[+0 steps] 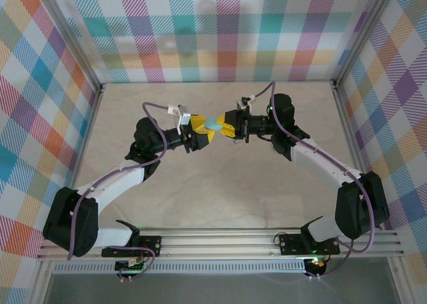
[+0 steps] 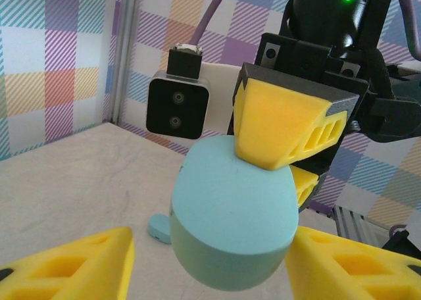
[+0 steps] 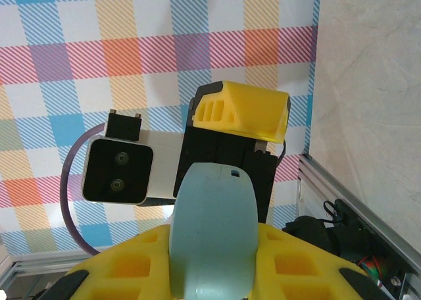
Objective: Insert wireless bluetooth earbuds into charging case
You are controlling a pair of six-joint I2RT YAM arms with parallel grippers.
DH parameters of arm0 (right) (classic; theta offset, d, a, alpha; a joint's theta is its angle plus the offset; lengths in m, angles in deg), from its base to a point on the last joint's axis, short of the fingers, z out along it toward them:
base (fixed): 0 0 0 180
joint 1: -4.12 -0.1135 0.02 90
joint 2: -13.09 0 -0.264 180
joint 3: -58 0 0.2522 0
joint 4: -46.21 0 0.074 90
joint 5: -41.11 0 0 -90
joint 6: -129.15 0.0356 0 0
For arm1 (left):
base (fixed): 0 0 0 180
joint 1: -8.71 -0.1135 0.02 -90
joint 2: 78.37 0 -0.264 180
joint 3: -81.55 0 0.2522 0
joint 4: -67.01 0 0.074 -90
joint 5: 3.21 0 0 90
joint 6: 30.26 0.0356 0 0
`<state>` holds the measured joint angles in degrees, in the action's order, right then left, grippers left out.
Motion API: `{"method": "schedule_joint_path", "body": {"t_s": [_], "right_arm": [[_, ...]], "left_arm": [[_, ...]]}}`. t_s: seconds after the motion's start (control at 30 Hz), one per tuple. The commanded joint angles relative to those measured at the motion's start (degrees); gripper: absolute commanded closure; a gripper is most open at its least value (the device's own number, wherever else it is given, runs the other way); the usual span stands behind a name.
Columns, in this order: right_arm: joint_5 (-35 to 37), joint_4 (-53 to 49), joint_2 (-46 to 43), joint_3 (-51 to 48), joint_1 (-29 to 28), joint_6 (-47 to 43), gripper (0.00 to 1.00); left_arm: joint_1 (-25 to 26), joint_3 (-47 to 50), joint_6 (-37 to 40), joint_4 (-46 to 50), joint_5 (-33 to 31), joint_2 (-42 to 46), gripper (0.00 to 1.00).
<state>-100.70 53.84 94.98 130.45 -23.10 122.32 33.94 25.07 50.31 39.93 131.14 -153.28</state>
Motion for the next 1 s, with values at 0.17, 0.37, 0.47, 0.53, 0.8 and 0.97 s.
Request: {"method": "schedule_joint_path", "body": {"t_s": [0.17,0.37,0.47,0.53,0.8,0.97], "right_arm": [[-1.7,1.2,-1.5,0.6,-0.6,0.0,0.84],[-2.2,1.0,-1.2,0.7,-0.8,0.0,0.84],[-2.2,0.8,-0.8,0.5,-0.9,-0.1,0.78],[-2.2,0.8,-0.6,0.5,-0.9,-0.3,0.77],[-1.7,-2.3,-0.1,2.4,-0.8,-3.0,0.62],[-1.6,-3.6,-0.9,2.9,1.3,-3.5,0.40]], "left_arm": [[0.8,-1.4,-0.2,-3.5,1.0,-0.5,0.44],[1.0,-1.6,-0.9,-4.8,1.3,-1.1,0.53],[1.0,-1.8,-1.1,-4.8,1.4,-1.2,0.60],[1.0,-1.6,-1.0,-4.4,1.5,-0.9,0.65],[1.0,0.0,2.0,0.7,0.2,2.5,0.81],[1.0,0.4,4.7,6.5,-0.9,5.6,0.83]]}}
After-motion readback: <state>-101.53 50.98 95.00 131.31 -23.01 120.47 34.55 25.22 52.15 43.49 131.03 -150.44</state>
